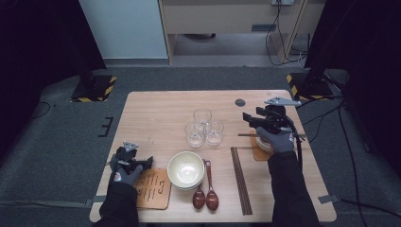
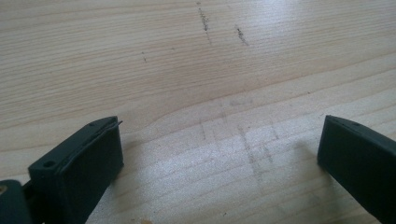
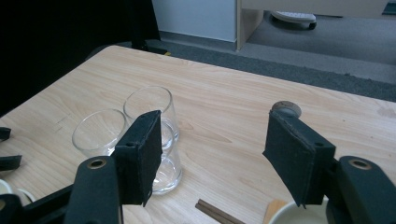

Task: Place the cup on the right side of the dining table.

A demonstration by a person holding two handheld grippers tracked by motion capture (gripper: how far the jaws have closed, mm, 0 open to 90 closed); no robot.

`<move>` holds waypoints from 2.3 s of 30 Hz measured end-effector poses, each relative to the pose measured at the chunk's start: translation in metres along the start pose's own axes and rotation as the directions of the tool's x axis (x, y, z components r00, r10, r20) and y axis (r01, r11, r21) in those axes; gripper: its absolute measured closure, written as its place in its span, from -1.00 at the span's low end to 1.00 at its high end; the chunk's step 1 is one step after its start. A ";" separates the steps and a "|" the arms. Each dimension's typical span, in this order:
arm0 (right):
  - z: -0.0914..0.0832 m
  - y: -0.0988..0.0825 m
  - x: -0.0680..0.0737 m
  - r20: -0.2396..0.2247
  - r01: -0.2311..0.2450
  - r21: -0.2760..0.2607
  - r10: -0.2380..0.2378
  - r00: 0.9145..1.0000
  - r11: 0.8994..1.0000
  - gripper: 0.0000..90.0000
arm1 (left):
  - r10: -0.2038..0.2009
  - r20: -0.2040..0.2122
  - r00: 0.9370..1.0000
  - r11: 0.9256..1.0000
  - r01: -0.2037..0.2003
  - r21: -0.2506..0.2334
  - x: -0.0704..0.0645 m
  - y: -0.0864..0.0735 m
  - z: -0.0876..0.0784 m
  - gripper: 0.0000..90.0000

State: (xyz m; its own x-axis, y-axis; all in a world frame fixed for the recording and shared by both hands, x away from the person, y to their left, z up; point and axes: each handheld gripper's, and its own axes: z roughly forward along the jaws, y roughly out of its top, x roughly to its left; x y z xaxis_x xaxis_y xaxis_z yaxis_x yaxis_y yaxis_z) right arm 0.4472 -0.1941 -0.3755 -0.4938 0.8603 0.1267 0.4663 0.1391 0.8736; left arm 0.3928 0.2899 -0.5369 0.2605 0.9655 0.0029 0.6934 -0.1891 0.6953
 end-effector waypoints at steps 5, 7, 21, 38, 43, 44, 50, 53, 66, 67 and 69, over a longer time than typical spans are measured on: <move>0.010 0.006 0.008 -0.003 0.017 0.001 -0.017 1.000 1.000 -0.19 | 0.000 0.000 1.000 1.000 0.000 0.000 0.000 0.000 0.000 -1.00; 0.014 0.010 0.011 -0.004 0.025 0.004 -0.024 1.000 1.000 -0.19 | 0.000 0.000 1.000 1.000 0.000 0.000 0.000 0.000 0.000 -1.00; 0.040 0.015 0.025 -0.027 0.030 0.017 -0.030 0.999 0.999 -0.19 | 0.000 0.000 1.000 1.000 0.000 0.000 0.000 0.000 0.000 -1.00; 0.076 0.008 0.035 -0.068 0.094 0.095 -0.088 0.994 0.991 -0.12 | 0.000 0.000 1.000 1.000 0.000 0.000 0.000 0.000 0.000 -1.00; 0.086 0.010 0.039 -0.080 0.108 0.111 -0.100 0.992 0.988 -0.10 | 0.000 0.000 1.000 1.000 0.000 0.000 0.000 0.000 0.000 -1.00; 0.088 0.010 0.039 -0.082 0.107 0.112 -0.098 0.992 0.988 -0.09 | 0.000 0.000 1.000 1.000 0.000 0.000 0.000 0.000 0.000 -1.00; 0.103 0.003 0.041 -0.091 0.115 0.147 -0.103 0.991 0.982 -0.07 | 0.000 0.000 1.000 1.000 0.000 0.000 0.000 0.000 0.000 -1.00; 0.109 -0.001 0.042 -0.091 0.125 0.167 -0.111 0.990 0.978 -0.05 | 0.000 0.000 1.000 1.000 0.000 0.000 0.000 0.000 0.000 -1.00; 0.125 -0.020 0.037 -0.073 0.125 0.268 -0.109 0.991 0.955 0.10 | 0.000 0.000 1.000 1.000 0.000 0.000 0.000 0.000 0.000 -1.00; 0.126 -0.020 0.038 -0.069 0.124 0.276 -0.109 0.992 0.953 0.13 | 0.000 0.000 1.000 1.000 0.000 0.000 0.000 0.000 0.000 -1.00; 0.128 -0.021 0.037 -0.070 0.122 0.288 -0.106 0.992 0.950 0.20 | 0.000 0.000 1.000 1.000 0.000 0.000 0.000 0.000 0.000 -1.00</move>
State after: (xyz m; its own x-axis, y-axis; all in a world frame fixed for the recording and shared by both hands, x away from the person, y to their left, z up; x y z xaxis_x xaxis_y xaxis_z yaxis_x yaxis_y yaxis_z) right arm 0.5128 -0.1023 -0.4493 -0.5905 0.8044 0.0653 0.5942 0.3786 0.7097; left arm 0.3928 0.2899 -0.5369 0.2605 0.9655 0.0028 0.6935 -0.1891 0.6952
